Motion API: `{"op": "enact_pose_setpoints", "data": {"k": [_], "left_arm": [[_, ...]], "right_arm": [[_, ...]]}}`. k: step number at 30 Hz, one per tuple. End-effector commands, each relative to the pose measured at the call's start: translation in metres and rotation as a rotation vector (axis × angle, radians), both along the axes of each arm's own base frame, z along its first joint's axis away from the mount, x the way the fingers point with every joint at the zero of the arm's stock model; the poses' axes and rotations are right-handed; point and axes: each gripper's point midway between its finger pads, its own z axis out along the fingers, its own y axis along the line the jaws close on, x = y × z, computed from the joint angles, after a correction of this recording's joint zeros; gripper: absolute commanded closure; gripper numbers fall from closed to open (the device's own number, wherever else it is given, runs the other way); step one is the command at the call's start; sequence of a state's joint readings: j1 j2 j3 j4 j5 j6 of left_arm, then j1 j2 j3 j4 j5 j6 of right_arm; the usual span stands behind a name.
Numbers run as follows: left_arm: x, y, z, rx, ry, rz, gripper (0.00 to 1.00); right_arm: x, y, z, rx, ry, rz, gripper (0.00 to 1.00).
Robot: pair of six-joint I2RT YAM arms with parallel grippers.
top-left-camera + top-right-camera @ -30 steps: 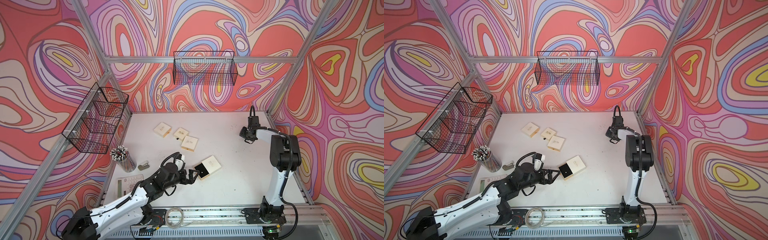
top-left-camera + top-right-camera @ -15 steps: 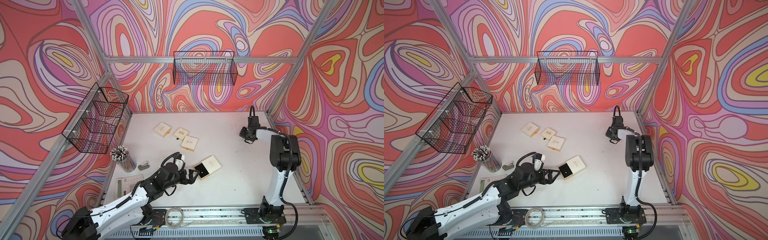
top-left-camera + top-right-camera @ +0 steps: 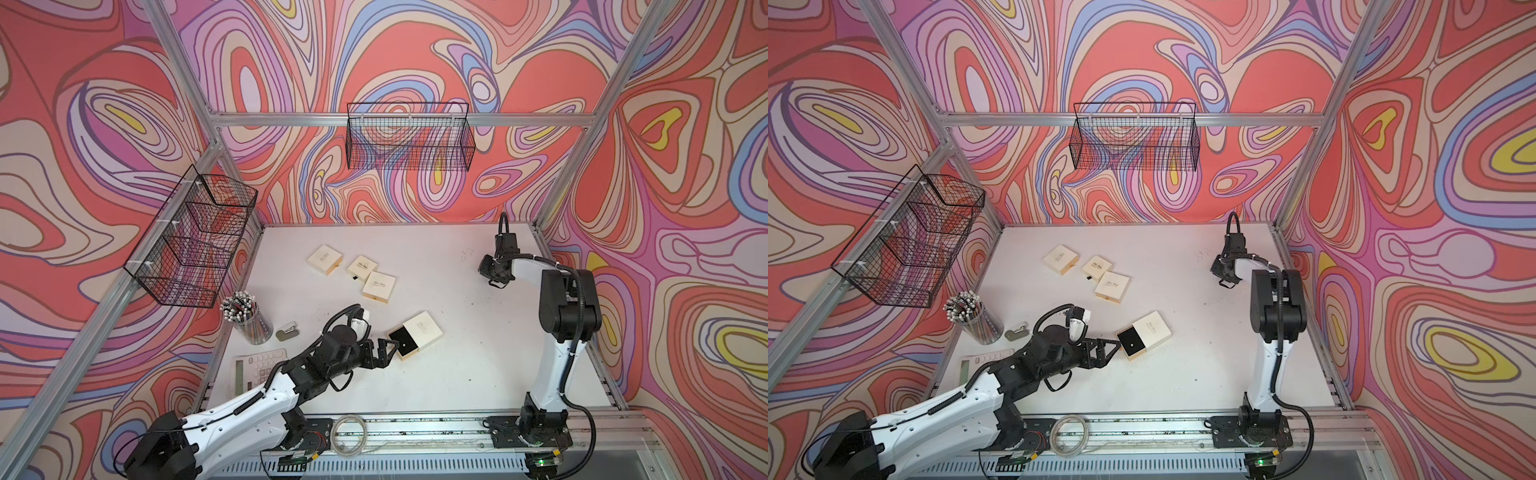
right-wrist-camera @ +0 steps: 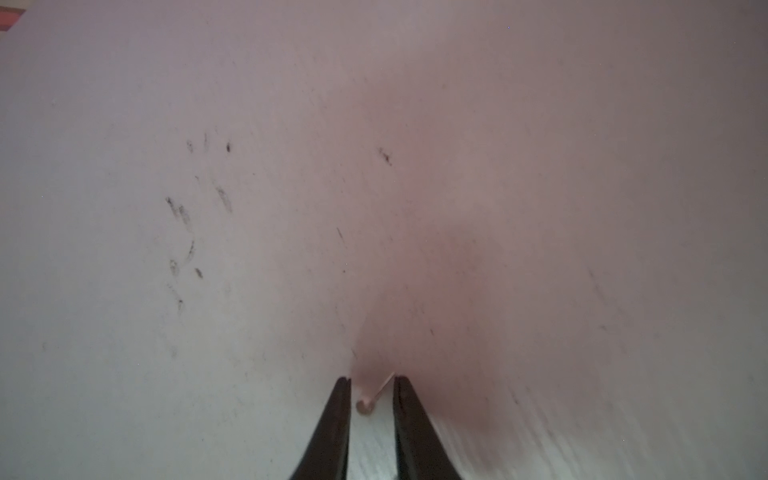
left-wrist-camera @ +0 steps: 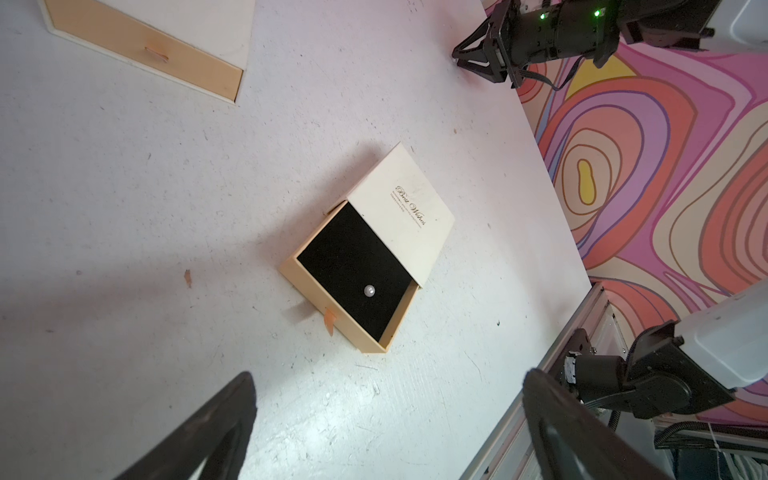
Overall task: Take out the earrings from the drawer-style jewelry box
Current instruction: Place the earring at the center of the board, then pick up the earring from the drawer.
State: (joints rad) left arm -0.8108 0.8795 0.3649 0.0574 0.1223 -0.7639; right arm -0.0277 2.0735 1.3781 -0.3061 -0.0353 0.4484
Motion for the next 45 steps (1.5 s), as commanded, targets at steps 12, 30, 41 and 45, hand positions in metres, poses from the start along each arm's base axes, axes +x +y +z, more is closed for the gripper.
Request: {"op": "enact_pose_setpoints", "data": {"k": [12, 30, 41, 45], "left_arm": [[0.005, 0.003, 0.007, -0.01, -0.024, 0.028, 0.0], [-0.005, 0.02, 0.015, 0.024, -0.061, 0.026, 0.0], [-0.026, 0.028, 0.001, -0.021, -0.037, -0.013, 0.0], [-0.027, 0.029, -0.014, -0.015, 0.008, 0.003, 0.0]], "right_arm": [[-0.006, 0.003, 0.009, 0.024, 0.002, 0.016, 0.55], [-0.069, 0.073, 0.133, 0.049, -0.213, 0.176, 0.49], [-0.207, 0.223, 0.117, 0.108, -0.15, 0.569, 0.66], [-0.248, 0.272, 0.099, 0.105, -0.11, 0.678, 0.69]]}}
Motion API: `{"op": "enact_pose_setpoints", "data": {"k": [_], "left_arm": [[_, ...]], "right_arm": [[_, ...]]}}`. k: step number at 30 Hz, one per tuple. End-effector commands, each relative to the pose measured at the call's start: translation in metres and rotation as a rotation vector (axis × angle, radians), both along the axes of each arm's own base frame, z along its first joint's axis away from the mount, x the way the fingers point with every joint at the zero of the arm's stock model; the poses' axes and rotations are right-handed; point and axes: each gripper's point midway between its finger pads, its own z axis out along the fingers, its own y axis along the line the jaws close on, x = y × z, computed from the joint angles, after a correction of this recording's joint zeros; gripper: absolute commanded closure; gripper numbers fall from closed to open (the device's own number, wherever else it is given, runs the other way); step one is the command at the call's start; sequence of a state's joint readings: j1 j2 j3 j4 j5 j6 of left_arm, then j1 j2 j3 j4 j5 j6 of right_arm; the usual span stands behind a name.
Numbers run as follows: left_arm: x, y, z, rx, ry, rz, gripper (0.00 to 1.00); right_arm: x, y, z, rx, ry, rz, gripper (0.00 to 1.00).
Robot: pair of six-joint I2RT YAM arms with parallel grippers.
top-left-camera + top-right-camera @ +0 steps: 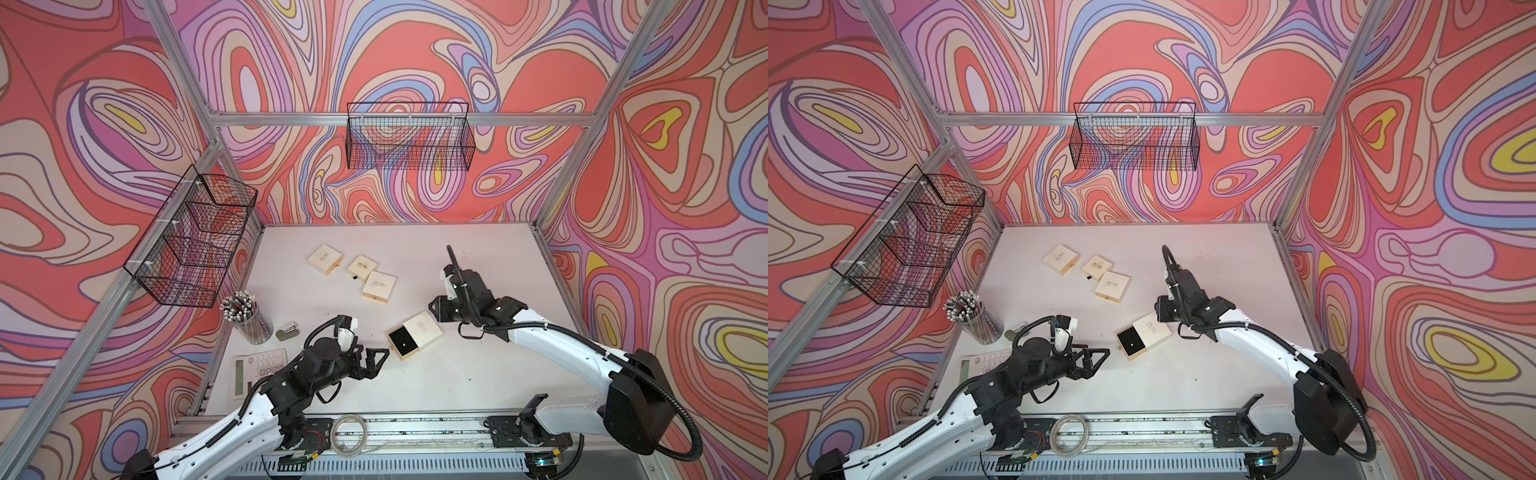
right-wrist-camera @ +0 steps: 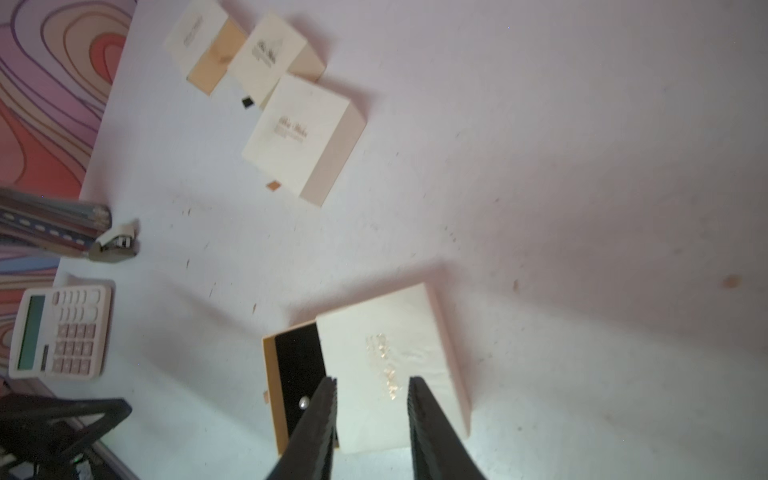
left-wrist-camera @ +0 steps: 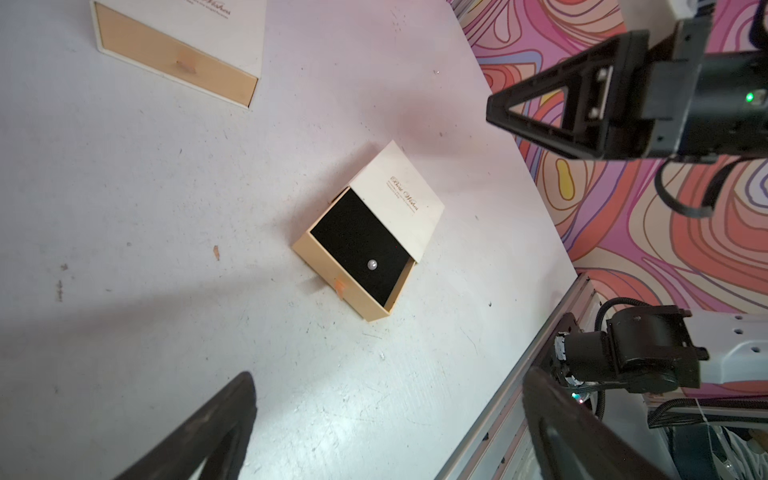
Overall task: Take out the earrings from the drawer-style jewelry box
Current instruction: Pick up the earring from the drawer.
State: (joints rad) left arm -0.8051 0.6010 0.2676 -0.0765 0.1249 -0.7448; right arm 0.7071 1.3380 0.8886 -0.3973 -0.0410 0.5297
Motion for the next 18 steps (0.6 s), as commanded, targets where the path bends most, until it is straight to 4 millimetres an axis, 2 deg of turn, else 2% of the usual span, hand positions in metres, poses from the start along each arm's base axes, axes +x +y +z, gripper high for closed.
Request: {"op": "enact_pose_setpoints", "data": {"k": [1, 5, 8, 18], "left_arm": [[-0.003, 0.002, -0.017, 0.008, 0.061, 0.01, 0.0], [-0.002, -0.002, -0.023, -0.004, 0.08, 0.009, 0.0], [-0.001, -0.004, -0.023, -0.006, 0.082, 0.008, 0.0], [-0.002, 0.001, -0.021, -0.007, 0.066, 0.02, 0.0]], "right_arm": [[-0.025, 0.029, -0.013, -0.006, 0.026, 0.033, 0.7], [-0.043, 0.06, -0.041, -0.081, 0.06, 0.105, 0.73], [-0.046, 0.071, -0.057, -0.119, 0.08, 0.119, 0.74], [-0.039, 0.075, -0.079, -0.185, 0.094, 0.095, 0.76]]}}
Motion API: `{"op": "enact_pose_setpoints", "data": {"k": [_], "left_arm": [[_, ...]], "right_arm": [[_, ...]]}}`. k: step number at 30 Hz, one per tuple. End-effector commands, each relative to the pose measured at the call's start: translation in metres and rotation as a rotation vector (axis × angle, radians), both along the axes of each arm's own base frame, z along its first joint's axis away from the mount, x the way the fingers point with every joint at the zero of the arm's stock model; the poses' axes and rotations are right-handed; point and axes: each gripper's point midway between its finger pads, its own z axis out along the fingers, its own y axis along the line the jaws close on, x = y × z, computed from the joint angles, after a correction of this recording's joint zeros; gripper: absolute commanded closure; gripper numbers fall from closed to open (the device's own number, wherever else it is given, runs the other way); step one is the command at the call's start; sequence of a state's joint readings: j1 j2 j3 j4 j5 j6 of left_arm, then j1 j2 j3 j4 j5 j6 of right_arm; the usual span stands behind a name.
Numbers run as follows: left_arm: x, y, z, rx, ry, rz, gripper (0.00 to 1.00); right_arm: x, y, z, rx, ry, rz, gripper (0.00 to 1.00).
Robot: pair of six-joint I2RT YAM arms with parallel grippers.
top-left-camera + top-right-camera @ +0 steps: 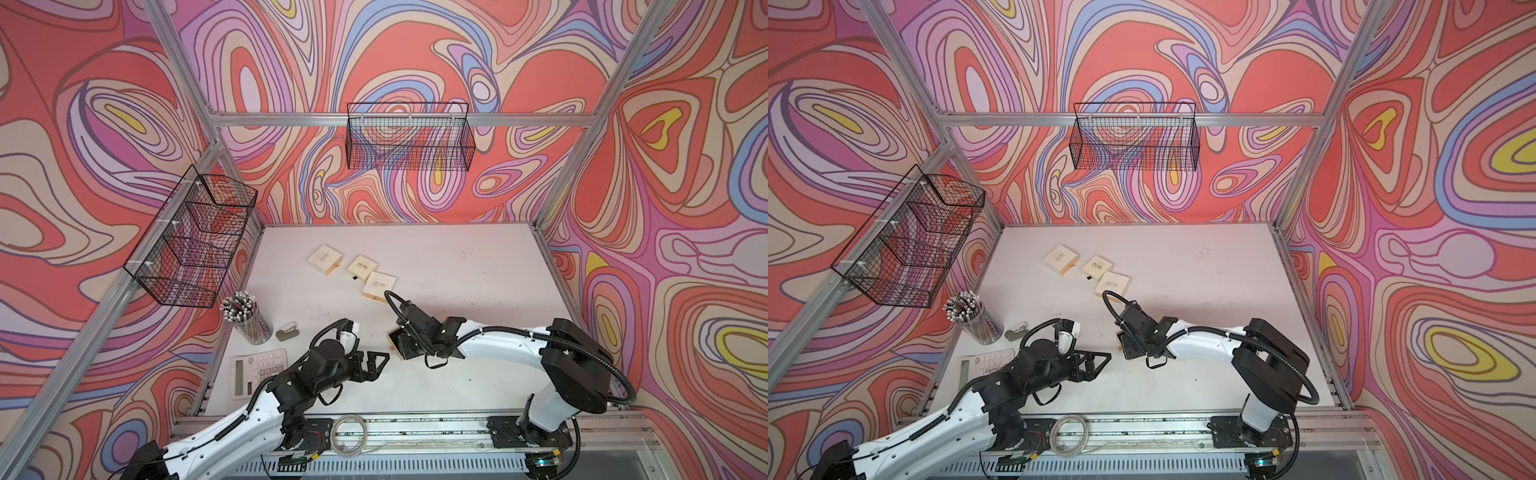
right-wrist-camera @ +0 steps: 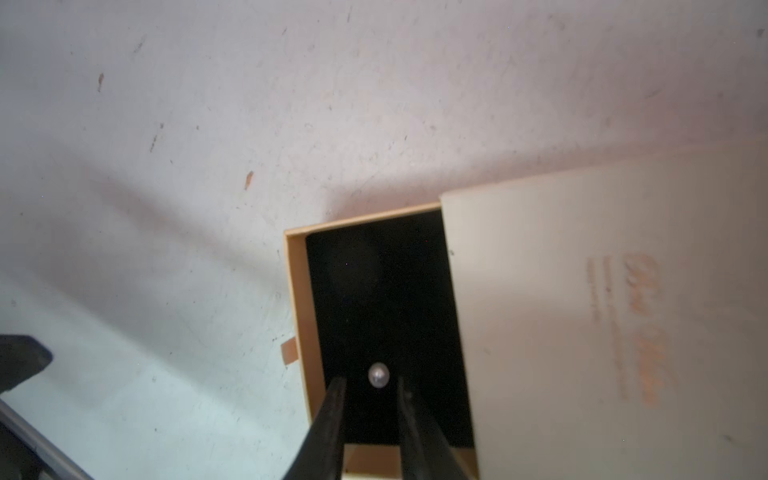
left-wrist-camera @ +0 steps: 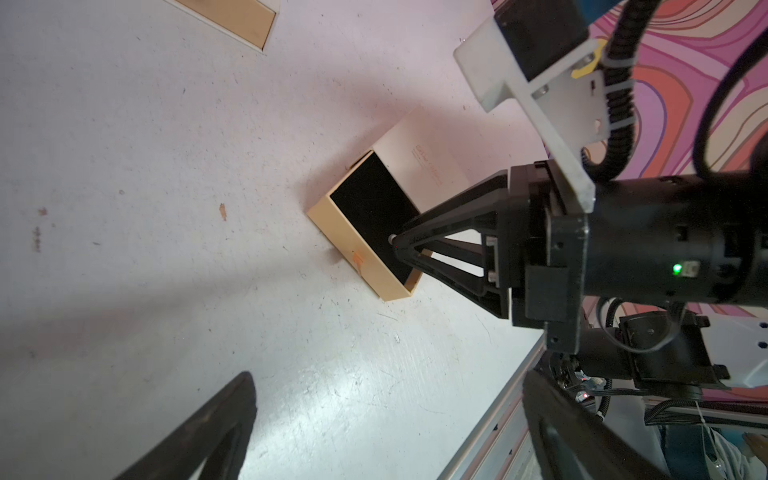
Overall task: Take out the earrings from the drawer-style jewelry box
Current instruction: Pick up the earring from the drawer.
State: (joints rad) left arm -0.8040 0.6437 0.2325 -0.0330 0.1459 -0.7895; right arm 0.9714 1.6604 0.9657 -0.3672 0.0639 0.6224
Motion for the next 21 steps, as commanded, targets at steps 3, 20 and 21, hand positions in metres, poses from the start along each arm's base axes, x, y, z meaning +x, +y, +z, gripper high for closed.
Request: {"op": "enact_pose_setpoints", "data": {"k": [3, 20, 21], "left_arm": [[0.0, 0.004, -0.005, 0.003, 0.005, 0.016, 0.0], [0.002, 0.001, -0.002, -0.009, -0.001, 0.012, 0.0], [0.002, 0.0, -0.002, -0.01, -0.001, 0.01, 0.0]], "right_arm": [[0.008, 0.005, 0.001, -0.01, -0.025, -0.03, 0.76], [0.007, -0.003, -0.011, -0.084, -0.028, -0.044, 0.77], [0.007, -0.004, -0.012, -0.089, -0.03, -0.047, 0.77]]}}
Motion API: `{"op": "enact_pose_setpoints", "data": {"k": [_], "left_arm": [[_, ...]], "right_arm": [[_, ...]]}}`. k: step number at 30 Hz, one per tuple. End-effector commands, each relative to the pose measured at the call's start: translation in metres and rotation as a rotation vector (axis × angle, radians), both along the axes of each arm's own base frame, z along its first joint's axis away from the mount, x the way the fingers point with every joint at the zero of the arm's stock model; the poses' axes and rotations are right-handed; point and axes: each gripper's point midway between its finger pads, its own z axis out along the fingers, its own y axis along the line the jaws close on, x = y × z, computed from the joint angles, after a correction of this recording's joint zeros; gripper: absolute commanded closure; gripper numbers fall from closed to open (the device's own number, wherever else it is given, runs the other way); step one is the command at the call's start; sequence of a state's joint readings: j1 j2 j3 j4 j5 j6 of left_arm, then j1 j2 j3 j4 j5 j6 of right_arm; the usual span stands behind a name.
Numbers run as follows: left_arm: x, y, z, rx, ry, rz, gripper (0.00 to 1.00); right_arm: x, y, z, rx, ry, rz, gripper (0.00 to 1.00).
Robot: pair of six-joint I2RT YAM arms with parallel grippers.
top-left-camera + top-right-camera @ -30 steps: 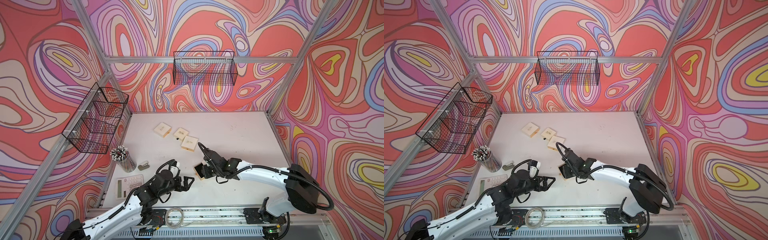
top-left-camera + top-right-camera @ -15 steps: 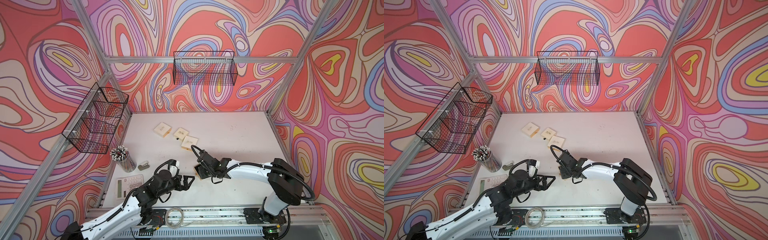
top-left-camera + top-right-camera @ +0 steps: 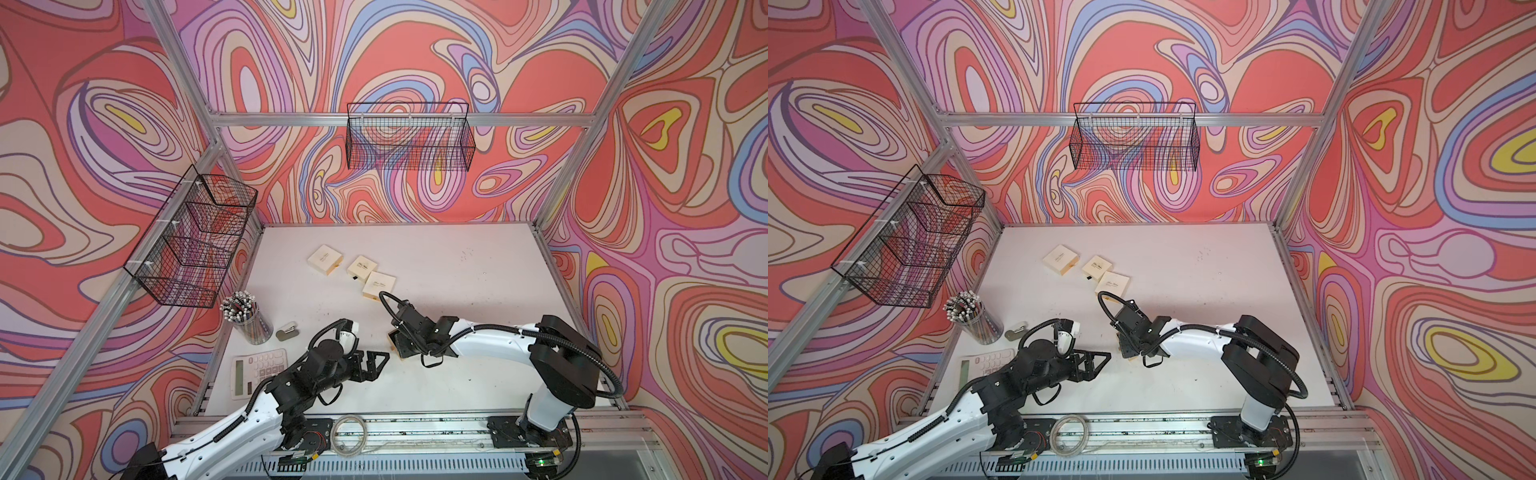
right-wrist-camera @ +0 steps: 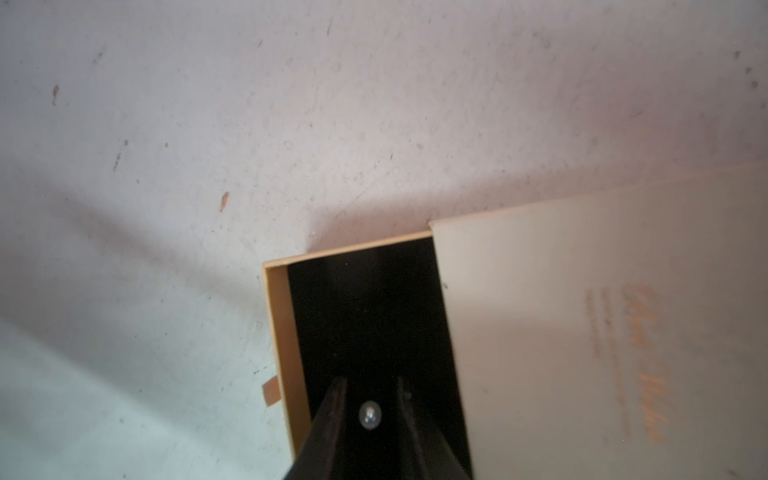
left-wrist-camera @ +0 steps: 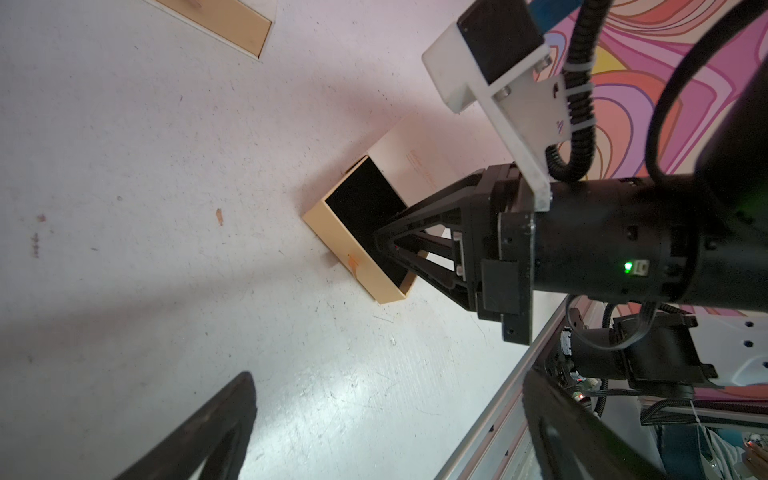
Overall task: Take out the earrings from the drawer-style jewelry box
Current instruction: Pick up the earring from the drawer.
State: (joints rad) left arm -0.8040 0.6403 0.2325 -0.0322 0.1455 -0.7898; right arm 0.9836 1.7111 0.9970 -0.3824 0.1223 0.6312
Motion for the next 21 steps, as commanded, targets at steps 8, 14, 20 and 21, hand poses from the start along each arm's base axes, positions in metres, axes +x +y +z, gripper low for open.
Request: {"op": "enact_pose_setpoints", "data": {"k": [8, 14, 20, 21], "left_arm": [[0.0021, -0.0007, -0.0016, -0.012, 0.004, 0.009, 0.0], [0.0023, -0.0004, -0.0019, -0.012, 0.004, 0.012, 0.0], [0.0027, -0.0011, -0.001, -0.015, 0.003, 0.011, 0.0], [0.0031, -0.0011, -0.0007, -0.015, 0.003, 0.012, 0.0]], "right_arm": [[0.0018, -0.0051, -0.0064, -0.054, -0.016, -0.026, 0.77], [0.0012, -0.003, -0.0106, -0.056, -0.014, -0.024, 0.78], [0.0011, -0.0051, -0.0123, -0.068, -0.017, -0.03, 0.81], [0.0005, -0.0045, -0.0123, -0.068, -0.017, -0.027, 0.82]]}}
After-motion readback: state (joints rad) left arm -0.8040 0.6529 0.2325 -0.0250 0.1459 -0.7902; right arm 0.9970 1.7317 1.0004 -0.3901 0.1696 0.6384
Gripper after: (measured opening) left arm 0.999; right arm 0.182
